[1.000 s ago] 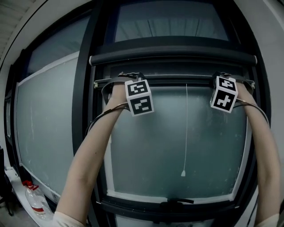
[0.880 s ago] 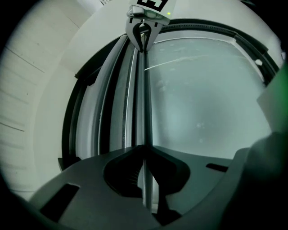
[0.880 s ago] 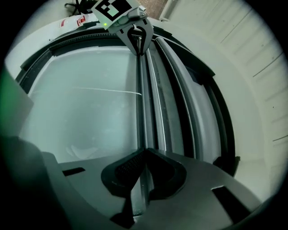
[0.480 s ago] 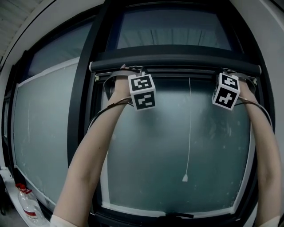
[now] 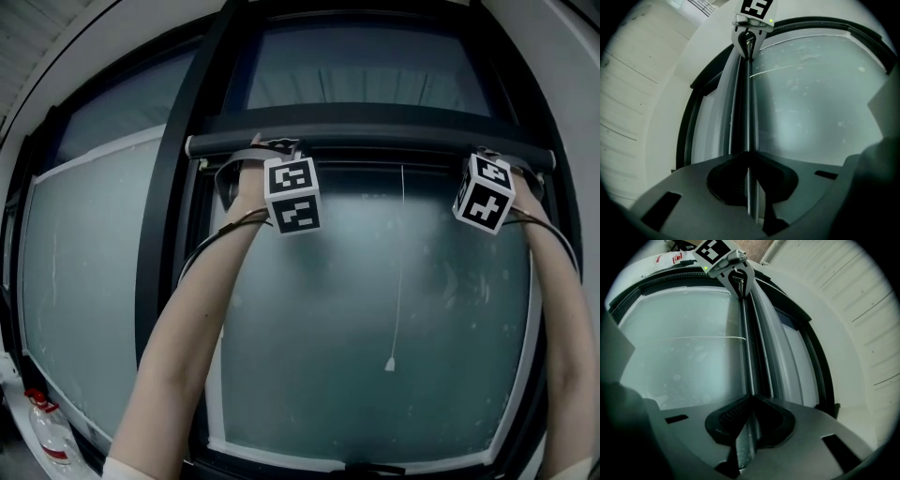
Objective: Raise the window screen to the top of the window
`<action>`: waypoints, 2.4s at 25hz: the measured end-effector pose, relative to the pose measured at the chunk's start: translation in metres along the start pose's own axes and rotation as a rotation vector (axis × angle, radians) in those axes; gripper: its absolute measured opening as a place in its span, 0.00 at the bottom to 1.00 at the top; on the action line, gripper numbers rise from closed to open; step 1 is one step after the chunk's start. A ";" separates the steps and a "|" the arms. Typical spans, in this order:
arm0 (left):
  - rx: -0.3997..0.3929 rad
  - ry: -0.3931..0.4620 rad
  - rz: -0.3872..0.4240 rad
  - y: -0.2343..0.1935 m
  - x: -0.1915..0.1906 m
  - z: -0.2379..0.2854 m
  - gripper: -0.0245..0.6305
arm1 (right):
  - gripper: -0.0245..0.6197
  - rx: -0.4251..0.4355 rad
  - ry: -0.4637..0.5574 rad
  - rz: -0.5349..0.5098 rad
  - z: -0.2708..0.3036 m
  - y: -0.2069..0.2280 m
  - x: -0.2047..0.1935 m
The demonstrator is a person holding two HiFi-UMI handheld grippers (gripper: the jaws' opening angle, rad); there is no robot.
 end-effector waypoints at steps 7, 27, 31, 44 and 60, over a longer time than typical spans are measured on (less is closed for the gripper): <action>0.081 0.058 -0.209 0.004 0.004 -0.029 0.06 | 0.09 -0.105 0.119 0.399 -0.023 0.007 -0.007; -0.487 0.089 -1.106 0.352 -0.035 -0.275 0.06 | 0.09 0.267 0.298 1.205 -0.265 -0.338 -0.070; -0.703 0.041 -1.351 0.460 -0.043 -0.374 0.06 | 0.09 0.460 0.205 1.247 -0.348 -0.448 -0.074; -0.877 -0.189 -1.415 0.591 -0.041 -0.522 0.04 | 0.09 0.767 -0.042 1.403 -0.477 -0.599 -0.071; -0.786 -0.174 -1.463 0.551 -0.014 -0.513 0.04 | 0.09 0.791 -0.002 1.465 -0.482 -0.590 -0.068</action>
Point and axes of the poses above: the fingertips, and each gripper's own axes: z forward along the fingers, y to its right, x out of its top, the point moved 2 cm from there along -z, backward along the fingers, and after that the axes turned 12 degrees about -y, right-handed, at the moved point
